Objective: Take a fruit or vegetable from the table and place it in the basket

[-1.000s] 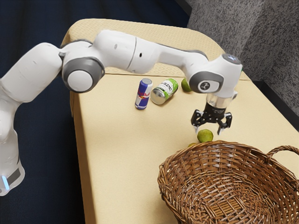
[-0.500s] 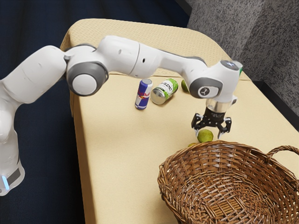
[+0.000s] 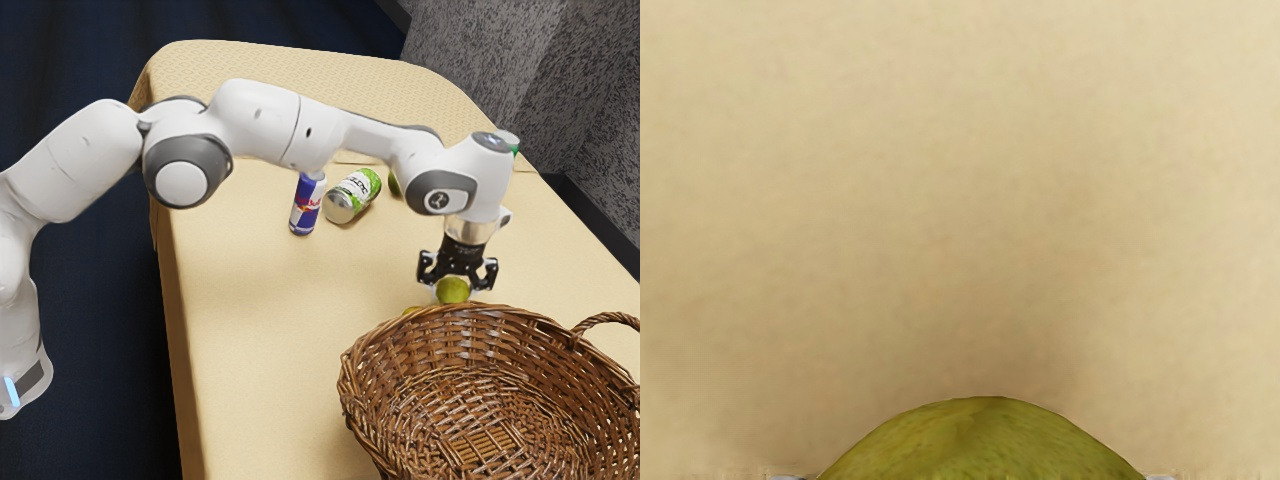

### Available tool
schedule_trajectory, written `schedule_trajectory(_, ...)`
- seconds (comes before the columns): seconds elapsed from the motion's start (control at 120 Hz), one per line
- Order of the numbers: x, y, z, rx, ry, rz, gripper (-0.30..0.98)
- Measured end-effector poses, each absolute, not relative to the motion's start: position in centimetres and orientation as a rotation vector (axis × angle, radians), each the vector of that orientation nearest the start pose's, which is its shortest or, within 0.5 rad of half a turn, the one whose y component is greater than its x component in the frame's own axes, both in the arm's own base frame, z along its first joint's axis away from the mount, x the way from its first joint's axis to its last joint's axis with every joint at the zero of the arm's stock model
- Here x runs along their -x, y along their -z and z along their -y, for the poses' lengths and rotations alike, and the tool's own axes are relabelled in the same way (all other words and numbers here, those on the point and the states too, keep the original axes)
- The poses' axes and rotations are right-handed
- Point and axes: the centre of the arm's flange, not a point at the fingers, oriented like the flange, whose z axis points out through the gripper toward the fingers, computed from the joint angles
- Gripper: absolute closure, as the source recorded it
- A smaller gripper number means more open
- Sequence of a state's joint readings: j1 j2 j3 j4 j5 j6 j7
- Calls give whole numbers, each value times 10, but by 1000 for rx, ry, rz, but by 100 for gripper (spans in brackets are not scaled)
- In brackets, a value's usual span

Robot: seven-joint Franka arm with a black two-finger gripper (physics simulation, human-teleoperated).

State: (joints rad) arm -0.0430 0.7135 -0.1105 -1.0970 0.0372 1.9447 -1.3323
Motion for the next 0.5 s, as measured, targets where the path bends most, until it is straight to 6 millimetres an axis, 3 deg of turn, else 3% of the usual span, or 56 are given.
schedule_trajectory(0.083,-756,-425,91,2691,145,1844,33)
schedule_trajectory(0.15,-748,-446,91,2692,170,1852,34)
schedule_trajectory(0.217,-729,-482,88,2693,208,1862,34)
schedule_trajectory(0.317,-676,-554,97,2722,283,1856,32)
schedule_trajectory(0.4,-631,-619,133,2812,349,1814,31)
schedule_trajectory(0.5,-592,-660,215,2984,355,1651,32)
